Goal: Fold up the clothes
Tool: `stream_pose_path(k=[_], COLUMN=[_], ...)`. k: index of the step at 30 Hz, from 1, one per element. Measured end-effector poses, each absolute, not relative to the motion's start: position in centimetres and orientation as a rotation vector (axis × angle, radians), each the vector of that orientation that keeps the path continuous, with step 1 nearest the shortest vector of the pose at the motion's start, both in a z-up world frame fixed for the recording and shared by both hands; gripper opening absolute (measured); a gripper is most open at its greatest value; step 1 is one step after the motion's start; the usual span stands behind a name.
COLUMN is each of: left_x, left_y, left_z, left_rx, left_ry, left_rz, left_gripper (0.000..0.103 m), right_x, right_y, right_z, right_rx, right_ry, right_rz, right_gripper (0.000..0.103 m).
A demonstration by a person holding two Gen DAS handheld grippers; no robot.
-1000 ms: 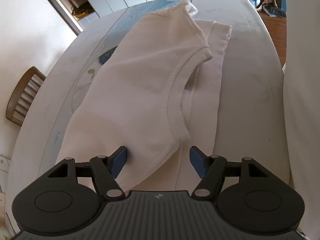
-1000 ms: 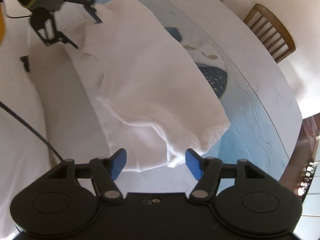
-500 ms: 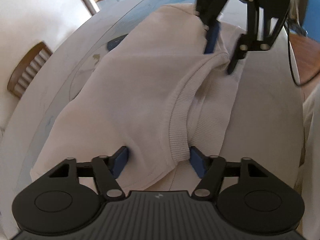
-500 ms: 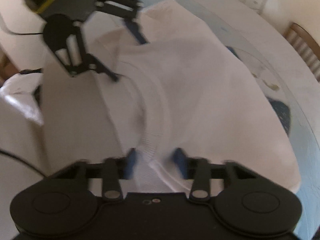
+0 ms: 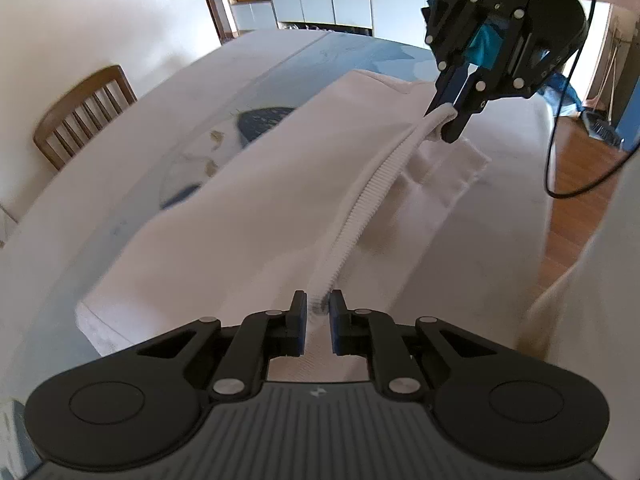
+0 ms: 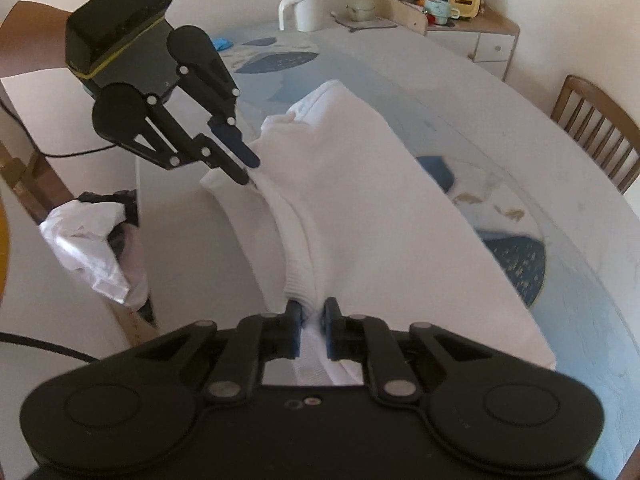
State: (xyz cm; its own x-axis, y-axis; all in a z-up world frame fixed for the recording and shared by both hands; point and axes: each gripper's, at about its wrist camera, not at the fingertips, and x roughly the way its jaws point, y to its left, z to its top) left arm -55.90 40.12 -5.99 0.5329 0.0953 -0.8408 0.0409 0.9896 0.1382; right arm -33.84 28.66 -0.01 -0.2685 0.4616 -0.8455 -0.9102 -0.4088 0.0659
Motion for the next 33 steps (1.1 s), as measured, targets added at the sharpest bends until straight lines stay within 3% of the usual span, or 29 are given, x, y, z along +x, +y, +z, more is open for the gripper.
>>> stream_pose_path(k=[8, 13, 14, 17, 18, 28, 30, 32, 33], left_x=[-55.9, -55.6, -55.6, -55.9, -56.0, -57.2, -57.5, -57.8, -57.8], left_y=[39.0, 39.3, 39.9, 43.8, 45.1, 58.3, 60.9, 62.1, 62.3], left_z=[-8.3, -7.9, -7.3, -7.7, -7.9, -9.5, -9.8, -10.8, -11.1], left_rx=[0.126, 0.133, 0.123, -0.008, -0.053, -0.496, -0.585, -0.757, -0.798], left_ry=[1.074, 1.077, 1.069, 1.060, 1.056, 0.997, 0.980, 0.959, 0.956], left_rz=[0.070, 0.122, 0.152, 0.214, 0.234, 0.431, 0.469, 0.413, 0.394], left_gripper=[0.011, 0.014, 0.025, 0.080, 0.081, 0.077, 0.044, 0.028, 0.028], right_x=[-34.7, -33.6, -32.9, -30.1, -29.2, -21.5, -21.0, -20.8, -20.7], right_y=[27.8, 27.2, 27.0, 27.0, 27.2, 31.7, 32.6, 33.5, 33.9], right_z=[-7.0, -4.9, -4.2, -2.5, -2.3, -3.0, -3.1, -3.5, -3.7], right_rx=[-0.997, -0.966, -0.941, -0.881, -0.869, -0.764, -0.761, -0.770, -0.776], right_ry=[0.791, 0.802, 0.804, 0.808, 0.804, 0.855, 0.864, 0.869, 0.871], right_rz=[1.723, 1.733, 1.723, 1.662, 1.628, 1.360, 1.347, 1.333, 1.327], right_gripper=[0.103, 0.103, 0.103, 0.103, 0.103, 0.103, 0.103, 0.103, 0.103])
